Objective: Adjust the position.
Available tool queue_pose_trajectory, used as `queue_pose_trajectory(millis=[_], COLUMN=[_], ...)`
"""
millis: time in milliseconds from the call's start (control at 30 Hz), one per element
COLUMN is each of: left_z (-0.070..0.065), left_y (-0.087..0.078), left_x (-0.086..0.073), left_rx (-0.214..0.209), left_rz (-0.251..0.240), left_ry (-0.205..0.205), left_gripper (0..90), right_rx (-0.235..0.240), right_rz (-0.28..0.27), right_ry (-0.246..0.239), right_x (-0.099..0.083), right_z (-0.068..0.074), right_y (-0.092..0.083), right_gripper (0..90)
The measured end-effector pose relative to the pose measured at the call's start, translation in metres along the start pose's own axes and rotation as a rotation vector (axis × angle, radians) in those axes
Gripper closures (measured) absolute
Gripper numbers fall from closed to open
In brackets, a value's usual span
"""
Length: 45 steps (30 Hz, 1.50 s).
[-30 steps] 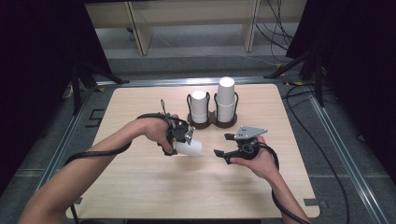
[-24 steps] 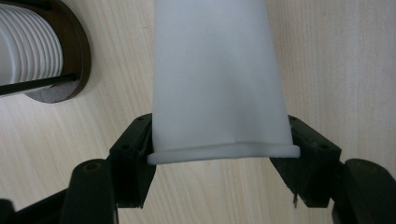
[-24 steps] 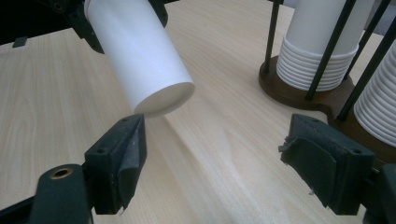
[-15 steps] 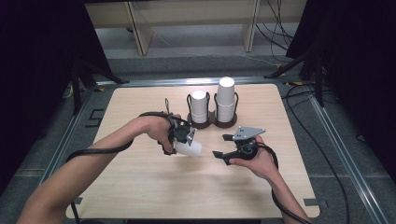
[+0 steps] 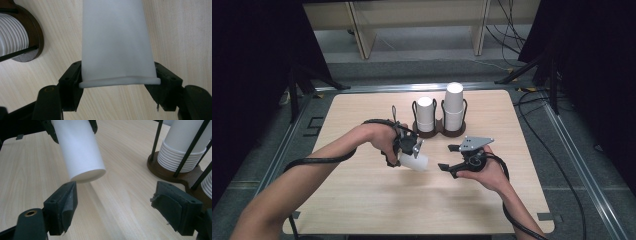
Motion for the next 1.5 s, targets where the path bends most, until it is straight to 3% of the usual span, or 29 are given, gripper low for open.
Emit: queue_pose_trajectory(millis=[33,133,200,300,467,567,600,733,800,833,867,1100,1233,1500], left_z=[0.001,-0.001,0.0,0.0,0.0,0.001,0.001,0.001,0.001,0.001,0.0,0.001,0.001,0.003], left_y=[-0.001,0.0,-0.001,-0.002,-0.003,-0.004,-0.004,-0.004,-0.004,-0.004,-0.004,-0.005,-0.005,-0.005], left_x=[0.0,0.001,0.0,0.002,0.002,0.003,0.003,0.004,0.004,0.004,0.004,0.007,0.009,0.016], left_rx=[-0.003,-0.005,-0.006,-0.007,-0.007,-0.005,-0.004,-0.006,-0.009,-0.01,-0.012,-0.013,-0.018,-0.009], left_rz=[0.017,0.009,0.032,0.023,0.039,0.046,0.051,0.07,0.068,0.068,0.072,0.083,0.087,0.083], left_ry=[0.022,0.008,0.031,0.01,0.018,0.022,0.022,0.023,0.023,0.022,0.02,0.025,0.026,0.036], left_gripper=[33.7,33.7,33.7,33.7,33.7,33.7,33.7,33.7,33.7,33.7,33.7,33.8,33.9,33.8], right_rx=[0.0,0.0,0.002,0.015,0.012,0.023,0.021,0.033,0.03,0.04,0.033,0.038,0.045,0.068], right_rz=[-0.001,0.0,-0.001,0.003,0.007,0.016,0.01,0.012,0.014,0.023,0.02,0.029,0.035,0.034], right_ry=[-0.002,-0.022,-0.031,-0.014,-0.035,-0.022,-0.046,-0.044,-0.073,-0.052,-0.077,-0.06,-0.092,-0.096], right_x=[0.0,0.001,0.002,0.002,0.004,0.005,0.006,0.008,0.01,0.01,0.011,0.015,0.019,0.024], right_z=[0.0,0.0,0.0,0.003,0.004,0.007,0.006,0.01,0.009,0.012,0.01,0.016,0.016,0.023], right_y=[0.0,0.001,0.002,0.002,0.004,0.005,0.006,0.01,0.01,0.011,0.011,0.016,0.019,0.027], right_gripper=[19.8,19.8,19.8,19.8,19.9,19.9,20.0,20.0,20.1,20.1,20.2,20.5,20.7,21.0])
Point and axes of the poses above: each handheld gripper's, and its own axes: y roughly forward along the jaws, x roughly out of its top, z roughly to its left, the point moved 7 cm from there along y, roughly forward along the jaws, and after that the axes turned 1 degree about z, right-handed, at the moved point
